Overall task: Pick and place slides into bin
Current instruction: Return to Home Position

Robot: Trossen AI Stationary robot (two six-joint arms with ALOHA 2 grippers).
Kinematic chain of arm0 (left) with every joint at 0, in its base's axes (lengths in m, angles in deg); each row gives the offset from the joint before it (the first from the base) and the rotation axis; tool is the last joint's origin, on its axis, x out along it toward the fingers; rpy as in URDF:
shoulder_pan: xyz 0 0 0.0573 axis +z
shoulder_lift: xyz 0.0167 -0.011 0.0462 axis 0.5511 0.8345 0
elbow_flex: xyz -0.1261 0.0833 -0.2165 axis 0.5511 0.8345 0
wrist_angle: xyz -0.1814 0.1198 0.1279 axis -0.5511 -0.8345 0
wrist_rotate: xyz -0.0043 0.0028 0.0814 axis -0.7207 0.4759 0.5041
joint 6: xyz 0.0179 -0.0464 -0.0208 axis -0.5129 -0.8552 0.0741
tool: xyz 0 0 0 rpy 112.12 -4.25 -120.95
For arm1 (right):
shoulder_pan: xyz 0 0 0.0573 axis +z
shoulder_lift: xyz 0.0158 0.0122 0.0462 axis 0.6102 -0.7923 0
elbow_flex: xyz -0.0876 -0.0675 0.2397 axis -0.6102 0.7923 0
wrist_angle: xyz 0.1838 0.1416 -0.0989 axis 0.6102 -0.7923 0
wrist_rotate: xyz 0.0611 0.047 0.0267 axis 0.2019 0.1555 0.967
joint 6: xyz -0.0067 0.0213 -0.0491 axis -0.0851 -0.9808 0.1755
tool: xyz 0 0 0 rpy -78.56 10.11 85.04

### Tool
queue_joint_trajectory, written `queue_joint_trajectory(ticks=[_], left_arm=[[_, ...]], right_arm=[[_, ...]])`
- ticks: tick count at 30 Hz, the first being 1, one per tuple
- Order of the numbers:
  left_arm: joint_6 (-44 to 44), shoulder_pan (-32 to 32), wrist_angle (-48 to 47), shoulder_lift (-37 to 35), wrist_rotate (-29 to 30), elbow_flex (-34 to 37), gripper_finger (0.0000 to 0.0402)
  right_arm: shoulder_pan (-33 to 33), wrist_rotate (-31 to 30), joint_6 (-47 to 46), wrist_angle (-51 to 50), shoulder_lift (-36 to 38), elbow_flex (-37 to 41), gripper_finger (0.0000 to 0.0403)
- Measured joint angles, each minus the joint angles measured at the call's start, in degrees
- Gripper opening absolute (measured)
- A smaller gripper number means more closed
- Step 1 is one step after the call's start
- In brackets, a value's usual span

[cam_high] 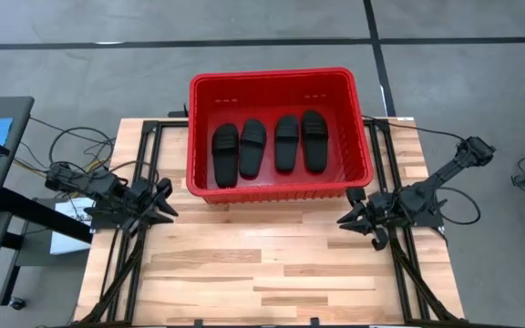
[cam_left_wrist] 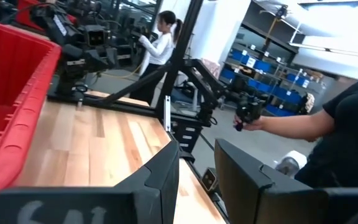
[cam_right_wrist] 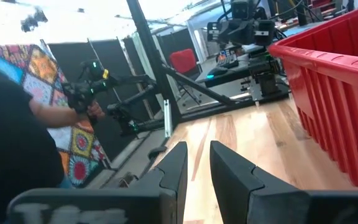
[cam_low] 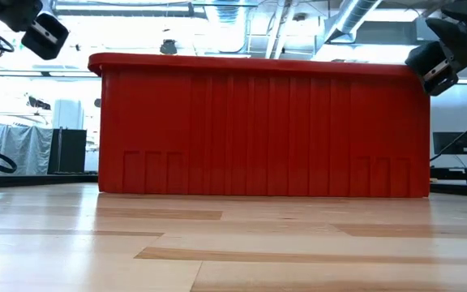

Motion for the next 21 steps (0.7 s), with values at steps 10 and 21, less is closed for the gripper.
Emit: queue_joint_trajectory(ticks=[10,21], left_arm=[[0.5,0.0,0.1,0.0,3.4,0.0,0.0093],[1.4,0.0,0.1,0.0,3.4,0.0,0.0093]], right_arm=[[2.6,15.2,8.2,1.5,0.0,-0.9,0.0061],[7.7,19.4,8.5,-4.8,0.0,-1.1,0.0061]])
